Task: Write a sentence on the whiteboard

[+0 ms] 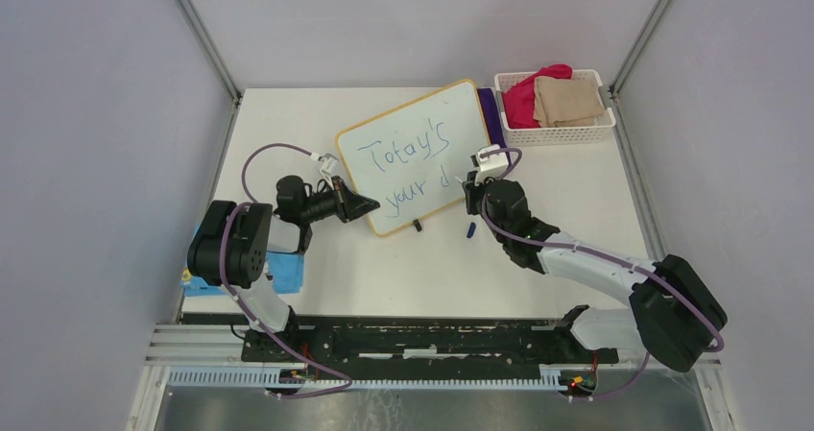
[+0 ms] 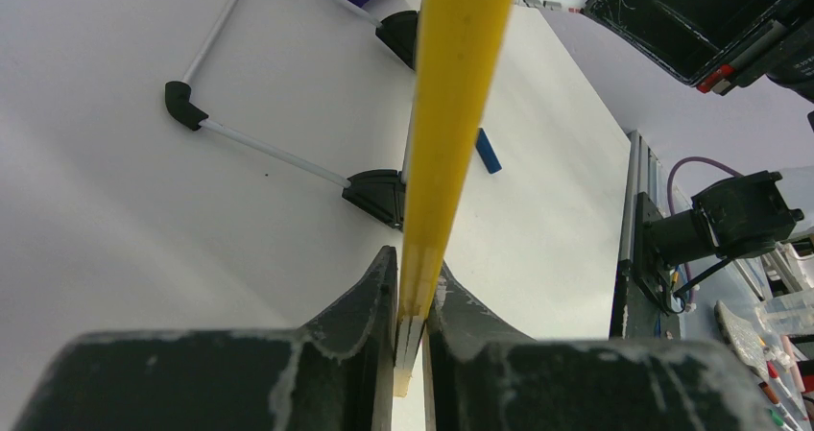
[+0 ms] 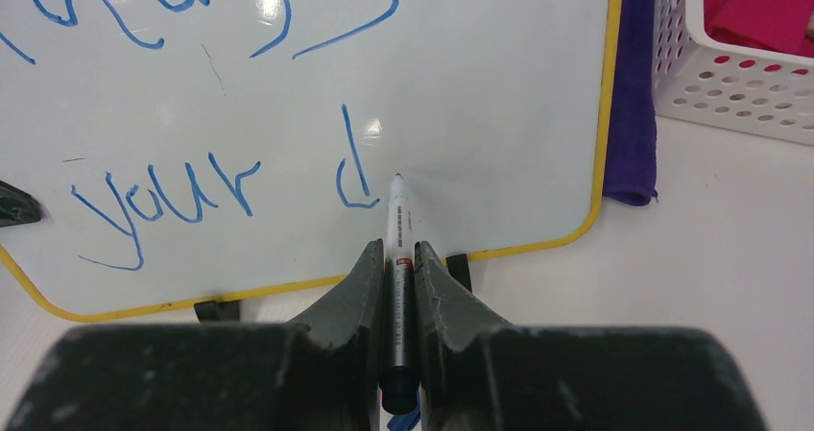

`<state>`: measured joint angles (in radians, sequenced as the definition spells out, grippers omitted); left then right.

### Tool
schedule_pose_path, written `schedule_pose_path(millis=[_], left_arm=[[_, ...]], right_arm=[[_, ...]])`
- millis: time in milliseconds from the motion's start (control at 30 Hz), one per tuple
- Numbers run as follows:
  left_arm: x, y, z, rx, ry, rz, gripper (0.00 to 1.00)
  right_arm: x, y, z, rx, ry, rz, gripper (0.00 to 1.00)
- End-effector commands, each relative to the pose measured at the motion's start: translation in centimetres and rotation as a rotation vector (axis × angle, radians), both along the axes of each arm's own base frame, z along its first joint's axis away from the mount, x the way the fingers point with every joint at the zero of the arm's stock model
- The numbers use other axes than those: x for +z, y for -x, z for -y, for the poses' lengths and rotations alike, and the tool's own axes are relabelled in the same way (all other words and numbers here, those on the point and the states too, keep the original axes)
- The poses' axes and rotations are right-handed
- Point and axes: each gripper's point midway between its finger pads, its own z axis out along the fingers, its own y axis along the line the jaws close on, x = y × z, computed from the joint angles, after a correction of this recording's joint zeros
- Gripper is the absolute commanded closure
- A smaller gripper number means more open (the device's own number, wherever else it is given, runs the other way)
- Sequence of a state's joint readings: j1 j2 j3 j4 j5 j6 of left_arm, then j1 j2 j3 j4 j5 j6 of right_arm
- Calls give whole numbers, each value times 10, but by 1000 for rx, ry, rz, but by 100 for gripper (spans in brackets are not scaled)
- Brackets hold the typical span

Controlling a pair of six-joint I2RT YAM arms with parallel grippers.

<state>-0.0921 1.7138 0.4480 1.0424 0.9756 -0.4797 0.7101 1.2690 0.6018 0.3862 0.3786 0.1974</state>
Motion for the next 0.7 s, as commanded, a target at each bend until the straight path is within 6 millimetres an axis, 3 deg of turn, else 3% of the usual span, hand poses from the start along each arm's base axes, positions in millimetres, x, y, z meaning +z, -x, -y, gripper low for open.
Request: schedule_pose_path(millis=[0, 667], left_arm=[[-21, -4, -6, 50, -59, -51, 98], [-21, -4, -5, 47, -63, -54, 98]], right_arm=[[29, -13, -3, -25, -48, 62, 100], [33, -27, -14, -4, -40, 58, 100]])
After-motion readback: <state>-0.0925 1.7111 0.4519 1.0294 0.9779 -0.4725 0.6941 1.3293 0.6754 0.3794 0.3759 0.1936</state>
